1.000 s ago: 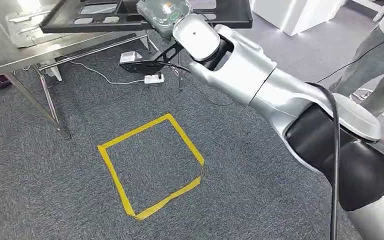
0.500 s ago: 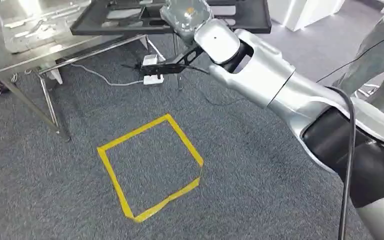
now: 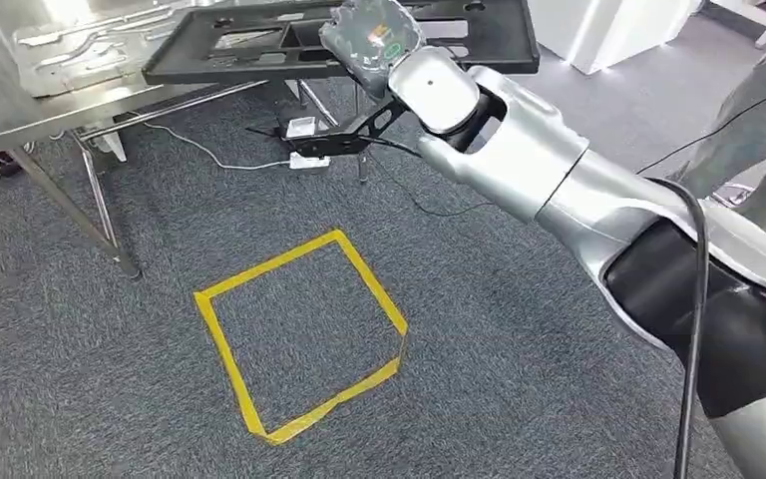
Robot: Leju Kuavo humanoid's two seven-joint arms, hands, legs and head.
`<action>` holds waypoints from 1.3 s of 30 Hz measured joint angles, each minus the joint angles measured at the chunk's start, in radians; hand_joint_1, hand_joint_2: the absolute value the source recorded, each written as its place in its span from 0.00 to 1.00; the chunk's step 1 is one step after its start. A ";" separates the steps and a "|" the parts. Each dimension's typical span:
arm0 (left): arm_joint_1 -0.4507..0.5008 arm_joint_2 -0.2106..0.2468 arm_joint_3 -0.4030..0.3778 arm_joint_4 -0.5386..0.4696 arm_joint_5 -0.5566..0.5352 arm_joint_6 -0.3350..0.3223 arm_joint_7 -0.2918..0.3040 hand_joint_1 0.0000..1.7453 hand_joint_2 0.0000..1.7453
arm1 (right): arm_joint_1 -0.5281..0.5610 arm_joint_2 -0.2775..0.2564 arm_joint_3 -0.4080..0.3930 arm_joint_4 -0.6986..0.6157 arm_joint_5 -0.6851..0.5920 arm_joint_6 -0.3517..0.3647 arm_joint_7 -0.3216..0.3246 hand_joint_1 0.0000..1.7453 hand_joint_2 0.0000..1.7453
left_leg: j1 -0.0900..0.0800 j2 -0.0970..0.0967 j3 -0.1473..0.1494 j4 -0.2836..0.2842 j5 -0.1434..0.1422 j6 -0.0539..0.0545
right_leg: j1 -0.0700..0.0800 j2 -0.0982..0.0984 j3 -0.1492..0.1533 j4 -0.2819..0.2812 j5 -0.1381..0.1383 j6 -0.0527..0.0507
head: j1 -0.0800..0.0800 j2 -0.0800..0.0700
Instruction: Take the parts from the cabinet and place them on the table.
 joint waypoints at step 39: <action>0.000 -0.002 -0.002 0.000 0.003 0.006 0.017 0.00 1.00 | 0.016 -0.025 0.000 -0.014 -0.007 -0.007 -0.016 1.00 1.00 | 0.002 -0.011 -0.005 0.043 -0.036 -0.027 | -0.018 0.007 0.051 -0.140 0.095 0.007 | -0.002 0.000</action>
